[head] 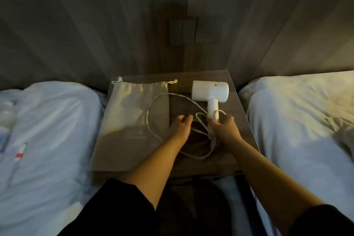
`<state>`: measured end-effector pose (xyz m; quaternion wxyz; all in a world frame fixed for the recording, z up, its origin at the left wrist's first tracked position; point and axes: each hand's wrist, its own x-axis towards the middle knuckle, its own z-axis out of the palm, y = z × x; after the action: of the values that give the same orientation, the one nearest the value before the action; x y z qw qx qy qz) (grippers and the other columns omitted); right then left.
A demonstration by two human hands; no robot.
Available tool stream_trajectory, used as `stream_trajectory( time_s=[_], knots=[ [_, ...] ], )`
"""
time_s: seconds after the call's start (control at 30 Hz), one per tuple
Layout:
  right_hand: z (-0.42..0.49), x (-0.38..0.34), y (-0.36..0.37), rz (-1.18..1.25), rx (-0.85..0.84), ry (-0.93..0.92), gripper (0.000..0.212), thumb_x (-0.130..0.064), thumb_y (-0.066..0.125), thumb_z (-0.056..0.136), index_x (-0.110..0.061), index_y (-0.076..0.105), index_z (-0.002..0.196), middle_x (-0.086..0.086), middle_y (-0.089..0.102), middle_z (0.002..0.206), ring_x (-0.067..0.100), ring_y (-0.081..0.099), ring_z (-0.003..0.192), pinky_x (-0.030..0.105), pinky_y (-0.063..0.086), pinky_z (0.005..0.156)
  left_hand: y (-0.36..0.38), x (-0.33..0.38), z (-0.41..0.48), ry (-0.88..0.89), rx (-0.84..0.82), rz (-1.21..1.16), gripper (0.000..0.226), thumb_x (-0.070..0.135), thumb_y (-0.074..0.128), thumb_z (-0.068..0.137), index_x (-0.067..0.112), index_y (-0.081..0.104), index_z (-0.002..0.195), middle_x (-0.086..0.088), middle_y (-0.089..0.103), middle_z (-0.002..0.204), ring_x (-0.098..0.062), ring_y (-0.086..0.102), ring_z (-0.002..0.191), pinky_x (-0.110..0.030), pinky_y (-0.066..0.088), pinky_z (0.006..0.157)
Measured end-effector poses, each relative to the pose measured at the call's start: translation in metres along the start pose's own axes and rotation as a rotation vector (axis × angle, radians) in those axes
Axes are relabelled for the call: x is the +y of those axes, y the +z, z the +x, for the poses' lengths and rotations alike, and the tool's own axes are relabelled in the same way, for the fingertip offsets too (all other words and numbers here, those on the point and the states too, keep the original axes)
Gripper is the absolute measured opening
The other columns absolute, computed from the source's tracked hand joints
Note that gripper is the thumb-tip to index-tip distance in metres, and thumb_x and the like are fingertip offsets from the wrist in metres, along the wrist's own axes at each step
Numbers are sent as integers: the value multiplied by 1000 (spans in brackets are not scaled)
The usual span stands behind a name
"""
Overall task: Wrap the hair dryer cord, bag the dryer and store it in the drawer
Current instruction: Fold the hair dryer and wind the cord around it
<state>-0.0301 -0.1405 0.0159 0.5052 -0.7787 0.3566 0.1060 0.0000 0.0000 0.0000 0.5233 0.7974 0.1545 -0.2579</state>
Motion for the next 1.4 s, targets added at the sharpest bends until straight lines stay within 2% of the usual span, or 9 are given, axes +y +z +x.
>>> stream_trajectory(
  time_s=[0.17, 0.3, 0.5, 0.6, 0.73, 0.93, 1.0, 1.27, 1.4],
  knots=[
    [16, 6, 9, -128, -29, -118, 57, -32, 64, 82, -18, 43, 133, 8, 61, 121, 18, 59, 84, 25, 45, 52, 8, 5, 16, 106, -104, -36, 39, 44, 53, 88, 13, 61, 110, -7, 63, 105, -22, 61, 92, -38, 57, 77],
    [17, 7, 22, -235, 60, -232, 47, -26, 64, 82, -15, 50, 125, 10, 62, 118, 23, 59, 101, 34, 51, 77, 8, -5, 26, 239, -42, 0, 17, 20, 54, 86, 14, 68, 92, -9, 67, 86, -24, 65, 75, -40, 58, 72],
    [16, 17, 27, -89, 40, -276, 38, -31, 63, 84, -14, 55, 116, -1, 55, 81, 12, 55, 72, 25, 40, 50, 11, -25, 43, 402, -61, 18, 23, 6, 45, 89, 14, 66, 93, -10, 69, 86, -24, 68, 75, -39, 58, 75],
    [16, 20, 27, -84, 74, -303, 39, -33, 63, 82, -9, 59, 113, 4, 59, 87, 18, 57, 78, 28, 40, 56, 16, -29, 36, 482, -46, 22, 20, 7, 46, 90, 8, 64, 99, -10, 68, 83, -18, 66, 67, -24, 54, 59],
    [-4, 35, 20, 8, 65, -340, 29, -30, 63, 78, -8, 64, 97, 8, 65, 82, 20, 60, 74, 28, 41, 56, 24, -38, 19, 570, -33, 13, 31, 1, 48, 85, 4, 62, 112, -17, 69, 91, -30, 68, 79, -37, 57, 70],
    [-62, 82, 9, 389, -41, -273, 9, -13, 60, 81, -5, 57, 82, 14, 61, 75, 23, 59, 69, 32, 49, 69, 36, -67, -45, 574, -83, -172, 34, -6, 36, 90, 1, 52, 119, -8, 58, 65, -8, 55, 36, -21, 45, 41],
    [-81, 99, 7, 453, -65, -281, 11, -10, 56, 83, -1, 60, 88, 15, 61, 77, 25, 58, 73, 35, 48, 77, 39, -82, -68, 601, -102, -177, 35, -6, 35, 90, 2, 51, 121, -6, 58, 67, -7, 54, 37, -21, 44, 42],
    [-138, 177, -7, 451, -32, -408, 15, -13, 60, 71, -1, 61, 81, 15, 58, 68, 22, 56, 58, 27, 45, 55, 44, -142, -144, 682, -141, -55, 27, 8, 52, 88, 13, 46, 115, -4, 66, 74, -14, 59, 58, -24, 46, 49],
    [-154, 210, -23, 204, -59, -497, 52, -20, 63, 52, -4, 63, 101, 15, 66, 85, 28, 63, 75, 39, 51, 70, 36, -168, -166, 839, 160, 190, 24, 19, 57, 85, 20, 57, 109, 4, 63, 77, -15, 59, 74, -33, 48, 74]
  ],
)
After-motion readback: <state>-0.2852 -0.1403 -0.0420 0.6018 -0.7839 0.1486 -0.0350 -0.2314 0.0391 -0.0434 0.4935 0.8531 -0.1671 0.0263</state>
